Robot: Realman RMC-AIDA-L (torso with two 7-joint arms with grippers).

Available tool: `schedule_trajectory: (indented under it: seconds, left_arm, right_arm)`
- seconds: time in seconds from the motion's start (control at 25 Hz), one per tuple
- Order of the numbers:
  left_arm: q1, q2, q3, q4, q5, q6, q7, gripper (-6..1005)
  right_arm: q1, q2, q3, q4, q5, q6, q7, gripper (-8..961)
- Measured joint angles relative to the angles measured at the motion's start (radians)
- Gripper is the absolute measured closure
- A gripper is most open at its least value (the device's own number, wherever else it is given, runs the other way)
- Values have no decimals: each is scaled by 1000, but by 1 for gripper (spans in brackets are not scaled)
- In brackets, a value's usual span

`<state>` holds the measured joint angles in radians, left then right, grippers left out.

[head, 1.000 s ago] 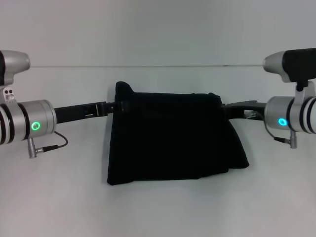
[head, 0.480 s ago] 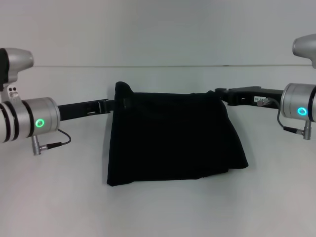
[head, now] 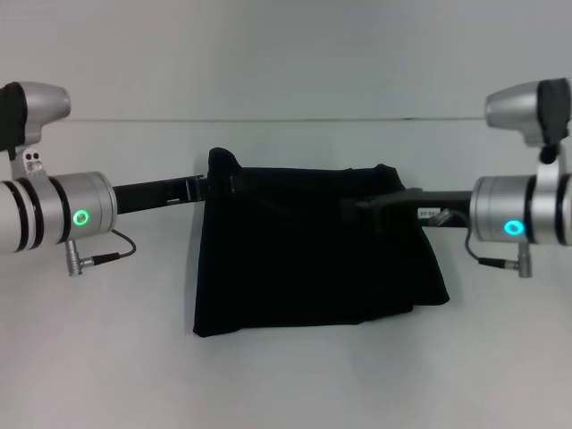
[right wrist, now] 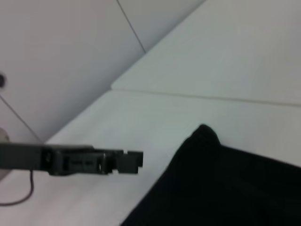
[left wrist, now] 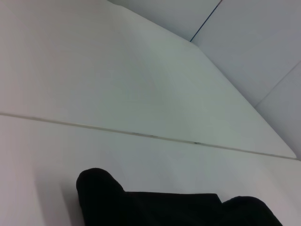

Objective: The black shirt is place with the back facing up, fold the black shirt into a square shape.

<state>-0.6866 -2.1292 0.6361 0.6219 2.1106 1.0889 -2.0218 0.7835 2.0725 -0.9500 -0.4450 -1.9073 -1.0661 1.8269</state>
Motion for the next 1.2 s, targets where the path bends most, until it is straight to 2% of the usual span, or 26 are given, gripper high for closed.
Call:
schedule_trajectory:
  seconds: [0.24,0.92,1.0,1.2]
  left_arm:
    - [-1,0,0,-3,0,-1,0,290]
    - [3,-5,2,-13,1,-18,4,290]
    - [1,-5,3,-14,1,-16,5,290]
    - [-1,-6,-1,12,-18,53,12,290]
  right_arm:
    - [12,14,-83,56,0,135,-2,944]
    - [-6,14,-124,71,1,221,-9,944]
    - [-11,14,-119,71,7,218,-28,944]
    - [-53,13,-78,37,118,104,-155,943]
